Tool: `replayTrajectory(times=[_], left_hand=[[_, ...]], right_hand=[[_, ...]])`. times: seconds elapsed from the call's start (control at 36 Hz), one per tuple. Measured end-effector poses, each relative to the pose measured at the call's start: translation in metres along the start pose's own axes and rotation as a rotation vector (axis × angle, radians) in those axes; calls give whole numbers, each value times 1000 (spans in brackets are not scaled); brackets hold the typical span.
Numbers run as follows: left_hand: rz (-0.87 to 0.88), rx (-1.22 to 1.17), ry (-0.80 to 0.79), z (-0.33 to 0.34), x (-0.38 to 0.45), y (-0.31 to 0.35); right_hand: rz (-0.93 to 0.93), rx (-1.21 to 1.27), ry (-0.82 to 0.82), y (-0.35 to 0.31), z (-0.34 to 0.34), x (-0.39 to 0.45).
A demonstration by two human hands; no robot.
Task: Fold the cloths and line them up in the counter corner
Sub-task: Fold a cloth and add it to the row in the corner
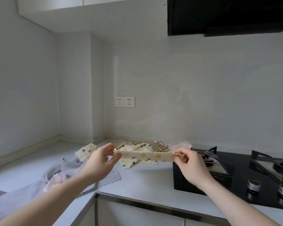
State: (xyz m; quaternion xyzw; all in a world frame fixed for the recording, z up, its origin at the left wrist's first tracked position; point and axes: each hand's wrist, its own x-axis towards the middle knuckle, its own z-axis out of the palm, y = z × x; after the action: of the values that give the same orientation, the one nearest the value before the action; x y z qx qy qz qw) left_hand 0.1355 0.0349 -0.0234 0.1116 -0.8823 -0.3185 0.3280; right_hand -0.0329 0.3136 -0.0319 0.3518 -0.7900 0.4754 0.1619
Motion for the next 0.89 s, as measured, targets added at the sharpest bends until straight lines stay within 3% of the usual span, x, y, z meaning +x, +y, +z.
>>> replayTrajectory(times=[0.11,0.28,0.58,0.72,0.89], left_hand=[[-31,128,-224,18,-47,-31],[-72,181,-331,35,-77,-49],[-135,88,-171,56,-43,-61],[-216,166,-122,72,-21,-68],[-272,392,-169,93,-12,-74]], right_hand=[[85,-45,-183,33,11,-39],[195,-67,-316,54,22,-66],[293,-20,-159,59,38,-39],[325,-69,-73,70,55,-19],[358,-235,-89,87,71,-18]])
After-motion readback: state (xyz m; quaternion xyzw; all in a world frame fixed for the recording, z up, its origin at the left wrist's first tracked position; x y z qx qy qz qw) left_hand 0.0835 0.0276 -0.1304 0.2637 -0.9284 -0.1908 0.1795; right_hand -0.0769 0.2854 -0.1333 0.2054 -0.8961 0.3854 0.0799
